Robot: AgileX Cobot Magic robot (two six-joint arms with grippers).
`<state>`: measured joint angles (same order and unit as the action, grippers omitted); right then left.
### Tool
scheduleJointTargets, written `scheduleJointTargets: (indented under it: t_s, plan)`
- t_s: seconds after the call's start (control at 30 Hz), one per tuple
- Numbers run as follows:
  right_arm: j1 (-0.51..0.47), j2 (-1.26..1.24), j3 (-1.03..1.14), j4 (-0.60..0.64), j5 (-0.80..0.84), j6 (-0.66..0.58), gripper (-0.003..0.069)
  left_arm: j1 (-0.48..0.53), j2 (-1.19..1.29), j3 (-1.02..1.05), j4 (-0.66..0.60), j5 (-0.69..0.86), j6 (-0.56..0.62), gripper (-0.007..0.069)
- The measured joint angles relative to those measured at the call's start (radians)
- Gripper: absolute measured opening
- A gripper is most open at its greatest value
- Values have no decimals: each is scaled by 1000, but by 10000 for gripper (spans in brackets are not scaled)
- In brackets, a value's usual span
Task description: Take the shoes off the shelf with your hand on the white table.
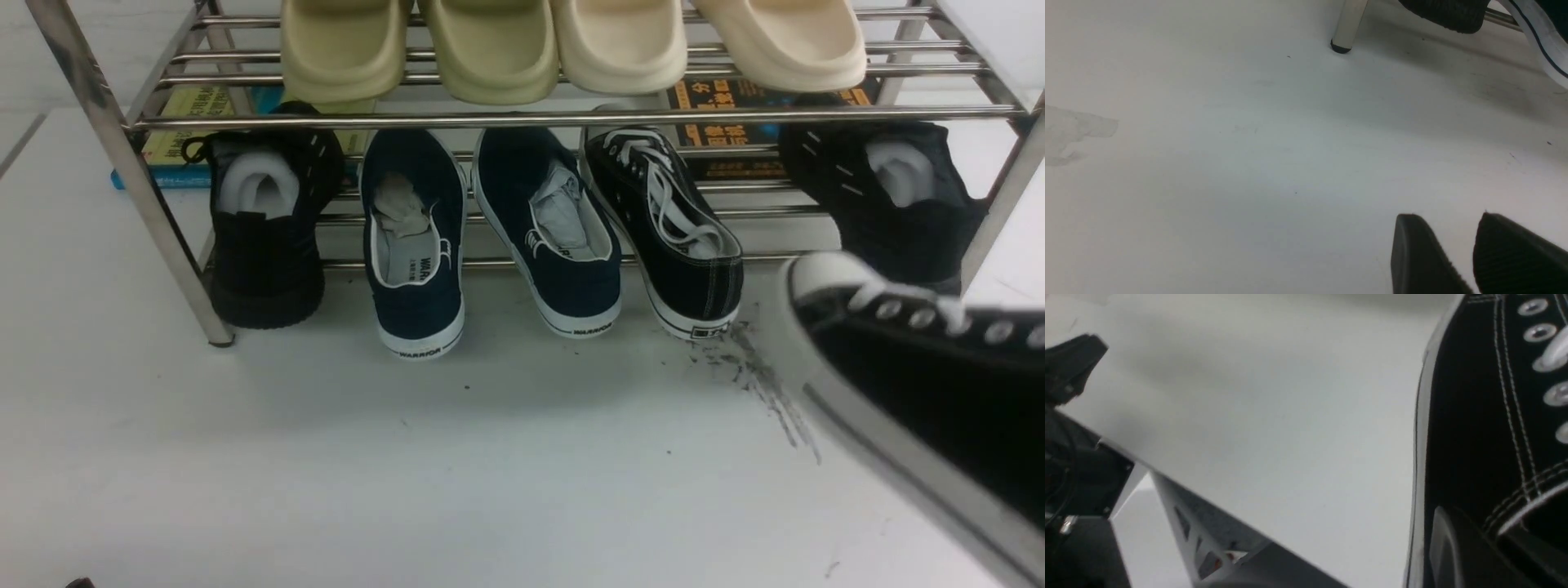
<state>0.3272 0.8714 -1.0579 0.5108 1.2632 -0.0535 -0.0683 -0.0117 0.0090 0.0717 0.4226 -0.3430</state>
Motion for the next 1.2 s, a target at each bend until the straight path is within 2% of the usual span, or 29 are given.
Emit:
scheduleJointTargets:
  t_s: [0.1,0.13,0.2,0.27,0.43,0.47,0.57,0.63,0.73,0.93,1.03,1.2]
  plan:
    - [82,-1,109,60,0,13,7,0,0,0,0,0,0,242]
    - [82,1,114,63,0,13,7,0,0,0,0,0,0,242]
    - [175,13,145,84,-3,22,7,0,0,0,0,0,0,242]
    - [214,22,146,83,-16,38,8,0,0,0,0,0,0,242]
    - [448,139,146,-50,-178,207,7,0,0,0,0,0,0,242]
    - [456,152,146,-66,-191,215,7,0,0,0,0,0,0,242]
    - [592,281,132,-237,-308,393,7,0,0,0,0,0,0,242]
    - [615,323,119,-295,-340,443,8,0,0,0,0,0,0,242]
    - [659,417,69,-438,-396,604,9,0,0,0,0,0,0,242]
    - [683,581,1,-705,-477,899,11,0,0,0,0,0,0,242]
    - [683,654,-3,-755,-507,991,13,0,0,0,0,0,0,242]
    - [695,736,-5,-731,-557,1028,17,0,0,0,0,0,0,242]
